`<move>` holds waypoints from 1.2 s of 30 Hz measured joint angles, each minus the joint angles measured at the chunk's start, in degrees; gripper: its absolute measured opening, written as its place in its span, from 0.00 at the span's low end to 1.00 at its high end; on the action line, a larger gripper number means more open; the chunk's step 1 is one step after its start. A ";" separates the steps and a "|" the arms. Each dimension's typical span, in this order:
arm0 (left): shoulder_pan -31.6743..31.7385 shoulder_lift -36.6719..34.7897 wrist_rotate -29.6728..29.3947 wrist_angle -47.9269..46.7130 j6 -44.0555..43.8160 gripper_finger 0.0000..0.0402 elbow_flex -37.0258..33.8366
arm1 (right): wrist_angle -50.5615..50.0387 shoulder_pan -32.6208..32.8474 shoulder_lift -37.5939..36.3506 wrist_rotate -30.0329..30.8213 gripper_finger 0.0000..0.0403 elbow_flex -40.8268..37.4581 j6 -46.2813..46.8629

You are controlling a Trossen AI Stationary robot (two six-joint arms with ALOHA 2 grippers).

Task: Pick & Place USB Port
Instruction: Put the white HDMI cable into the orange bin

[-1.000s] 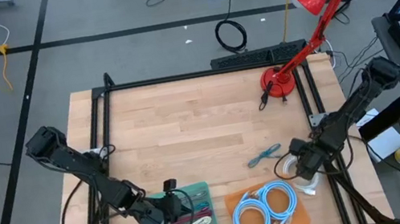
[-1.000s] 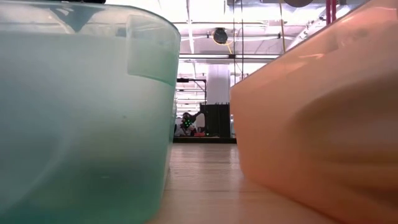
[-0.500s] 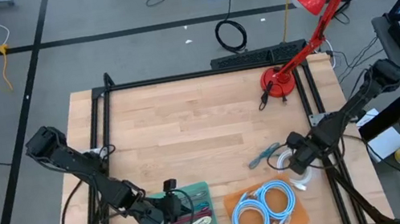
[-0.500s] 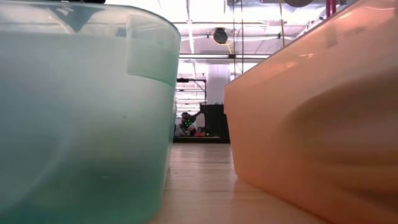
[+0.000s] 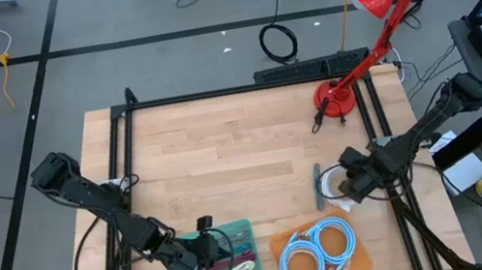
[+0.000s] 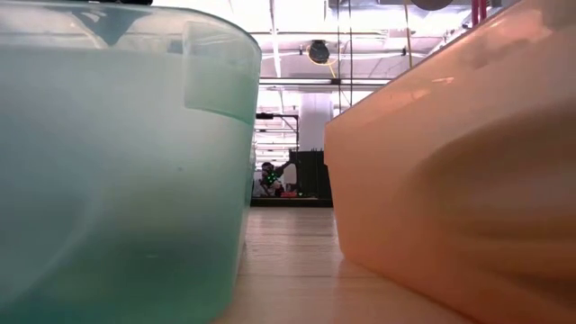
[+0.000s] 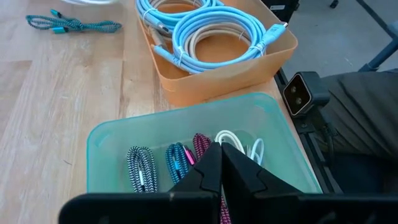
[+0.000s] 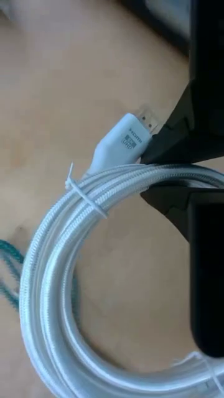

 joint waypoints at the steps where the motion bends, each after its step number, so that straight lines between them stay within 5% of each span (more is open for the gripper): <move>1: 0.00 0.01 0.00 0.00 0.04 0.02 -0.04 | -2.12 -0.03 0.13 2.34 0.07 1.59 -0.37; 5: 0.00 0.65 0.02 0.08 0.05 0.02 -0.04 | -7.49 -0.13 -0.07 12.12 0.07 7.91 -0.82; 9: 0.14 2.20 0.05 0.19 0.24 0.02 -0.06 | -0.56 -1.45 -0.05 14.72 0.07 11.59 -8.54; 14: 1.36 4.48 2.49 0.13 -0.30 0.02 -0.07 | 19.98 -2.73 0.13 10.14 0.07 12.14 -24.98; 18: 2.29 4.98 3.26 -0.03 -1.71 0.02 -0.07 | 31.04 -2.00 1.44 3.96 0.07 12.21 -29.56; 26: 1.99 4.90 3.23 0.02 -1.68 0.02 -0.07 | 30.51 5.96 7.59 -7.97 0.07 12.21 -16.34; 36: 2.01 4.90 3.04 0.09 -1.95 0.02 -0.07 | 31.97 15.90 12.77 -8.81 0.07 12.21 1.86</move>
